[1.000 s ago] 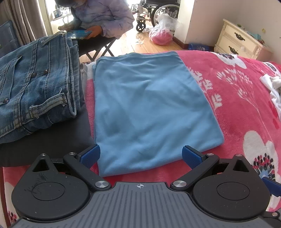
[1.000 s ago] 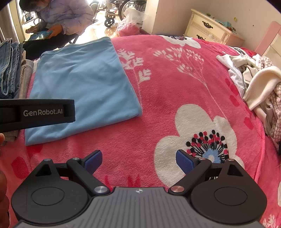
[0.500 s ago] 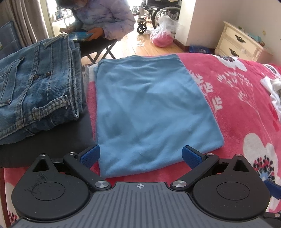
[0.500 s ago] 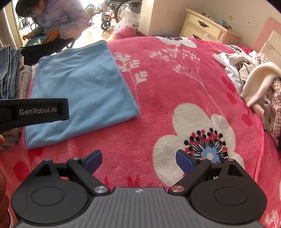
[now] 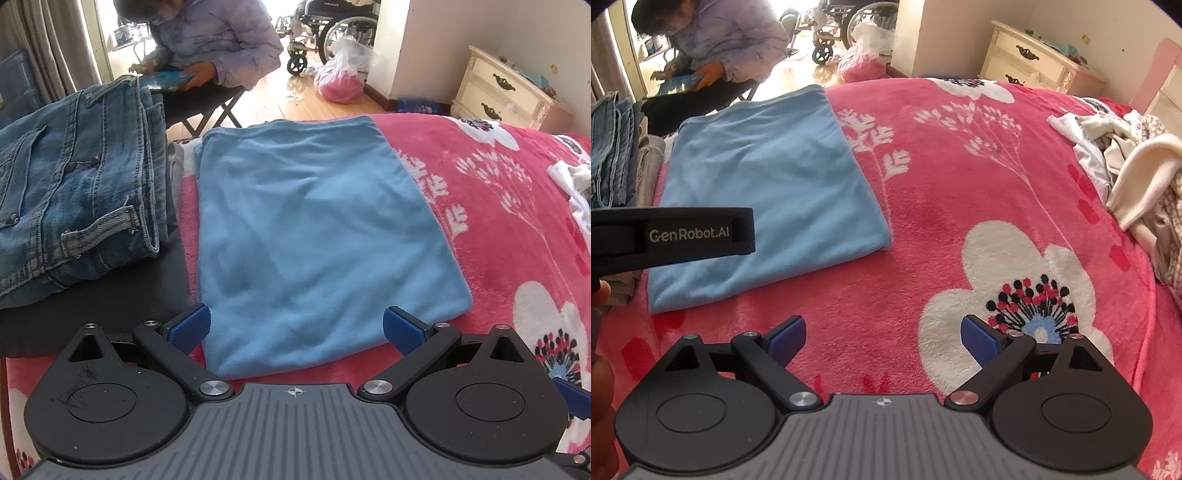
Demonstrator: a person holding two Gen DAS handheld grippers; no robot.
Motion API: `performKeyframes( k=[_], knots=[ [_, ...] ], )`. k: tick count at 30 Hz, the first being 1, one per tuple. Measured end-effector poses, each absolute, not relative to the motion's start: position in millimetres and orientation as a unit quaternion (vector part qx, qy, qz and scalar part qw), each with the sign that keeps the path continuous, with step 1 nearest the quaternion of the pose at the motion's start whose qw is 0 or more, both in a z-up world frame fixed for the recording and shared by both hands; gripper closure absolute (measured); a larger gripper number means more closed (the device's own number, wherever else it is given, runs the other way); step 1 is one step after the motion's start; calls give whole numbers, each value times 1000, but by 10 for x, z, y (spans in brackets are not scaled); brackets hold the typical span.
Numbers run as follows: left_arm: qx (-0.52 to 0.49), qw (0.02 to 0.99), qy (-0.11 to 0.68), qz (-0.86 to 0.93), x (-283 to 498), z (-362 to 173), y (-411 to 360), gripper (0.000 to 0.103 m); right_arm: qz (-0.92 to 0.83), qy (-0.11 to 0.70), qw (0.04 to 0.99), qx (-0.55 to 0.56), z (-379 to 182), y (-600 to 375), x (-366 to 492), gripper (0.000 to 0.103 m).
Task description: Fold clothes
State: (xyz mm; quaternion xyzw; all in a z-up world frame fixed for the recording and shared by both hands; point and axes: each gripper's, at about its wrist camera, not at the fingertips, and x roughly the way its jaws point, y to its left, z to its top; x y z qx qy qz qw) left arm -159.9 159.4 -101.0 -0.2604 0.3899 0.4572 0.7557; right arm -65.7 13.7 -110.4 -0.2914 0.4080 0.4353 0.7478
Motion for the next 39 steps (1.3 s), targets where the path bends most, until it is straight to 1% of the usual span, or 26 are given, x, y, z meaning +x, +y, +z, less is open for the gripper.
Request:
performKeyframes(
  k=[18,28,39],
  knots=[
    [-238,772,378,452,-1307,-993,1544,2,469,408,732,-278,-1193,54,-474,9],
    [-247,766,387,451,-1265,-1022,1469,2,483,406,723,-280,-1184,28,-494,9],
    [-246,764,378,461,-1345,-988,1530,2,489,407,718,-282,-1146,73,-577,9]
  ],
)
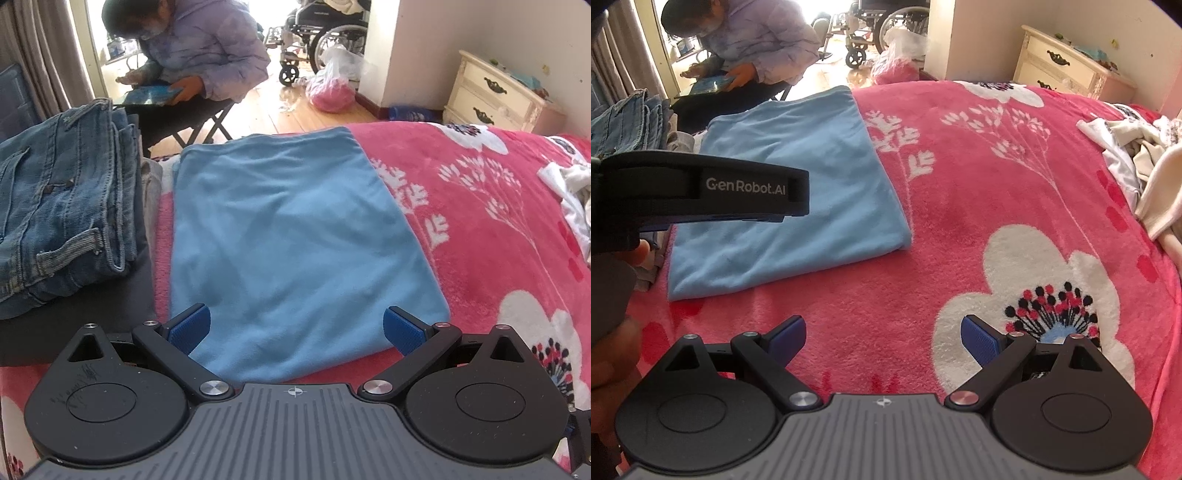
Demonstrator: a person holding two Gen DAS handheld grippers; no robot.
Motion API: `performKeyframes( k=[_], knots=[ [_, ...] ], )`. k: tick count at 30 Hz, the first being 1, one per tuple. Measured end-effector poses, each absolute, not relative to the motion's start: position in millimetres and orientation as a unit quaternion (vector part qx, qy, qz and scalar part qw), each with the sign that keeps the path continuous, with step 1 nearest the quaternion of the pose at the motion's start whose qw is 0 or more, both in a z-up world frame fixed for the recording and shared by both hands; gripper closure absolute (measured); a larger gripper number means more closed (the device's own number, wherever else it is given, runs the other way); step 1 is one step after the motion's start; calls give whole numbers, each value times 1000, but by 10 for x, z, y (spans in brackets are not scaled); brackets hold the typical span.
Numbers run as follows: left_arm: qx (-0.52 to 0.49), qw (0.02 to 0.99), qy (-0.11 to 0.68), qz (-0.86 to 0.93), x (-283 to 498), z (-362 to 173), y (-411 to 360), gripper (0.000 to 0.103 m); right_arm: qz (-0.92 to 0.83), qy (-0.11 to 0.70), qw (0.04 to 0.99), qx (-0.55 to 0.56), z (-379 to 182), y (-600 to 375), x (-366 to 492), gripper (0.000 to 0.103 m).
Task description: Fold clothes
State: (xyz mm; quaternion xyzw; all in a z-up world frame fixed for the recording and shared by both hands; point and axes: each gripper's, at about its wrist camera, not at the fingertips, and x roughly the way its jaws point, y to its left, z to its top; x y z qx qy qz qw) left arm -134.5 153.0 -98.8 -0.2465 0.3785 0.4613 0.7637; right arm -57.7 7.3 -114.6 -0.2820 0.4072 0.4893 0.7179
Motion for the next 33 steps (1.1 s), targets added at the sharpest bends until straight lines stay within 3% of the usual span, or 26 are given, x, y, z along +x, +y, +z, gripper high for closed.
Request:
performKeyframes(
  k=[33],
  knots=[
    [-258,748,403,460,-1418,-1150,1586,2,486,422,703,-302,-1230,171,-681,9]
  ],
)
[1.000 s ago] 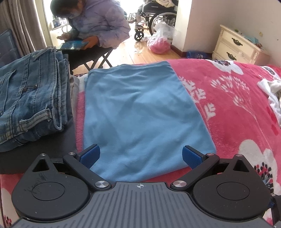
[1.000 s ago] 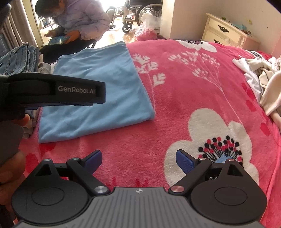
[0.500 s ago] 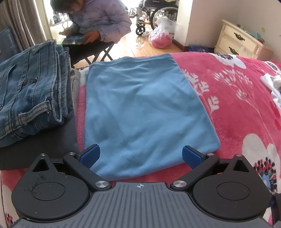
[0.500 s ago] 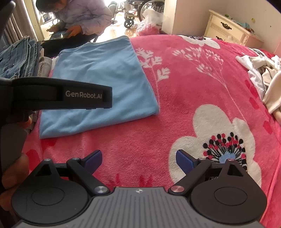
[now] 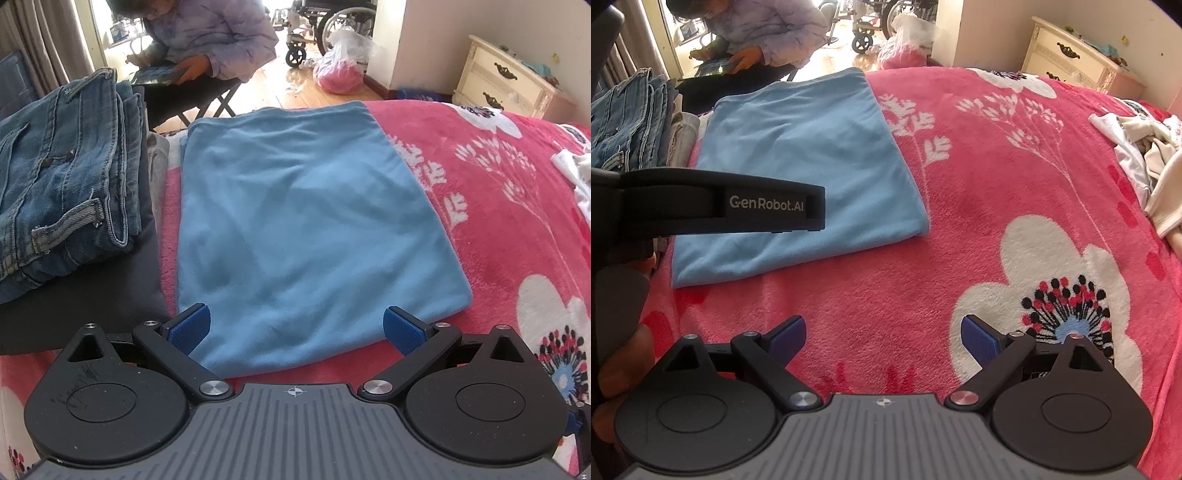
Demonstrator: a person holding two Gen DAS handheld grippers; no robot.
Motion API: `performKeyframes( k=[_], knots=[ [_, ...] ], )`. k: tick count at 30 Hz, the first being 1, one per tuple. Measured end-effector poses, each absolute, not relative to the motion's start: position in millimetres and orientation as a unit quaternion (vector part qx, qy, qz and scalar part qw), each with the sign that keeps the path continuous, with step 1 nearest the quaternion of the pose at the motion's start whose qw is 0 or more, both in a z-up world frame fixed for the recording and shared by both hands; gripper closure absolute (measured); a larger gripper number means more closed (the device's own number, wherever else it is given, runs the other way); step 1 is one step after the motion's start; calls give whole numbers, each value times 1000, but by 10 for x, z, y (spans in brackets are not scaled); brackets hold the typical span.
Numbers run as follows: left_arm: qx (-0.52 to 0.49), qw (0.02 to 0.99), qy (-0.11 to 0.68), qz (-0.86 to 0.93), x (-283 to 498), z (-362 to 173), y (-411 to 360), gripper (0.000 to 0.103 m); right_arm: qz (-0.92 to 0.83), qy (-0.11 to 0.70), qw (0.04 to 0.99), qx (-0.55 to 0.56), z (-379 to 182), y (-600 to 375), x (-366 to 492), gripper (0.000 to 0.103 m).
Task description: Fold clothes
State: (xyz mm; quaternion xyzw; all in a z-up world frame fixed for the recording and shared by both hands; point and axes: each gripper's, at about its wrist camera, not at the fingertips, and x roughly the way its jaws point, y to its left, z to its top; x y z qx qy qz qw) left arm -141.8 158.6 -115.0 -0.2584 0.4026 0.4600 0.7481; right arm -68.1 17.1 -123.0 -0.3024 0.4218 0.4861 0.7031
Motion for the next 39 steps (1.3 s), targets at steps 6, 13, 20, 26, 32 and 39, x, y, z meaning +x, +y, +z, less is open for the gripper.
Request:
performKeyframes(
  k=[6,13,20,26,32,39],
  knots=[
    [-261,747,403,461,-1422,-1157,1597,2,486,423,702,-304,-1239,173,-692,9],
    [-266,742,408,461,-1435,-1189,1623,2,486,424,701,-305,-1246,186,-695,9],
    [-268,739,413,459,-1442,-1229,1630,2,485,425,699,-308,-1254,195,-708,9],
    [-271,738,414,459,-1452,-1247,1644,2,485,424,699,-311,-1260,203,-716,9],
    [-273,737,416,457,-1453,-1265,1658,2,485,424,698,-313,-1260,214,-730,9],
    [-277,735,417,457,-1456,-1282,1671,2,483,425,698,-315,-1271,216,-731,9]
  ],
)
